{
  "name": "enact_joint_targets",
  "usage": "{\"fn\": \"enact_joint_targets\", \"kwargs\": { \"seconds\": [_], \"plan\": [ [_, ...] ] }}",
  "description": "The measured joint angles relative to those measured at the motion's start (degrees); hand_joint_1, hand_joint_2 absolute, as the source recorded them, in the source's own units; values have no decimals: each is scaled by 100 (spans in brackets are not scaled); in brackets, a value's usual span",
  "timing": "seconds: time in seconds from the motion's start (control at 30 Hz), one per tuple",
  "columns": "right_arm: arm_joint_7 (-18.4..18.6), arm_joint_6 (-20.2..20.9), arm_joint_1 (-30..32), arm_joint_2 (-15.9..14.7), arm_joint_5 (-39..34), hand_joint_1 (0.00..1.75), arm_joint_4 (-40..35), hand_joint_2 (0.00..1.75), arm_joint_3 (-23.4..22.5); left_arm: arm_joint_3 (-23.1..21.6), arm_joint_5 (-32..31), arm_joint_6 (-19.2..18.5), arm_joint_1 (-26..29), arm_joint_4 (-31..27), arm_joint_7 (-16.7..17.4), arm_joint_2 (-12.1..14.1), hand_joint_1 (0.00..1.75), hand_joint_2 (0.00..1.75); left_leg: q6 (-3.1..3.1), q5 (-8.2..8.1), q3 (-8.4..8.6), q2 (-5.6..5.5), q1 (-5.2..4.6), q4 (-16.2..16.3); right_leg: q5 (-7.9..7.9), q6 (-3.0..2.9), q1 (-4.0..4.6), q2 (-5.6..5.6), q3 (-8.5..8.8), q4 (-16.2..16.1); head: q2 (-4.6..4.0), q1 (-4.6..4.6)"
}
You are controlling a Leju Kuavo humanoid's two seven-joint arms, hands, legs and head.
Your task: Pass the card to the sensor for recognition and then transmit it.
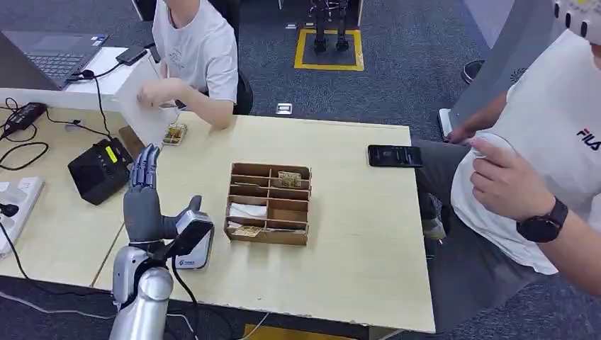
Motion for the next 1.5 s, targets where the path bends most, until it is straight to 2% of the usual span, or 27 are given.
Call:
{"fn": "enact_joint_targets", "kwargs": {
  "seconds": [0.1, 0.2, 0.3, 0.4, 0.47, 0.57, 0.9, 1.5],
  "plan": [
    [17, -13, 6, 0, -70, 0, 0, 175, -48, -357, -15, -351, 222, -66, -44, 28, 0, 175, 0, 0, 0, -1, 0, 0, 0, 0, 0, -1, 0, 0, 0, 0],
    [15, -29, 11, 0, -75, 0, 0, 175, -88, -935, -342, -237, 463, -164, 22, 42, 0, 175, 0, 0, 0, -1, 0, 1, 0, 0, 0, 0, 0, 0, 0, 0],
    [-9, -70, 12, 2, -77, 0, 0, 175, -107, -1667, -1518, 324, 597, -230, 572, 92, 0, 175, 3, -2, -3, -2, -1, 3, 0, 0, 0, -2, 1, 0, 0, 0],
    [-11, -85, 14, 2, -75, 0, 0, 175, -129, -2099, -2058, 570, 643, -239, 890, 151, 0, 175, 3, -2, -3, -2, -1, 3, 0, 0, -1, -2, 1, 0, 0, 0],
    [-11, -83, 13, 2, -64, 0, 0, 175, -140, -2367, -2557, 772, 638, -232, 1378, 257, 0, 175, 3, -2, -1, -2, 0, 4, 0, 0, 0, -1, 0, 0, 0, 0],
    [2, -83, 13, 9, -64, 0, 0, 175, -162, -2605, -2577, 882, 635, -173, 1637, 376, 0, 175, 3, -2, 0, -1, 1, 4, 0, 0, 0, -2, 0, 0, 0, 0],
    [17, -77, 19, 15, -62, 0, 0, 175, -179, -2750, -2347, 880, 634, -42, 1692, 509, 0, 175, 3, -2, -2, -1, 0, 3, 0, 0, 1, -1, 0, 1, 0, 0],
    [-26, -77, 18, 33, -62, 0, 0, 175, -179, -2741, -2476, 834, 581, 56, 1963, 507, 0, 175, 3, -2, -2, -1, 0, 4, 0, 0, 0, -1, 1, 1, 0, 0]
  ]
}}
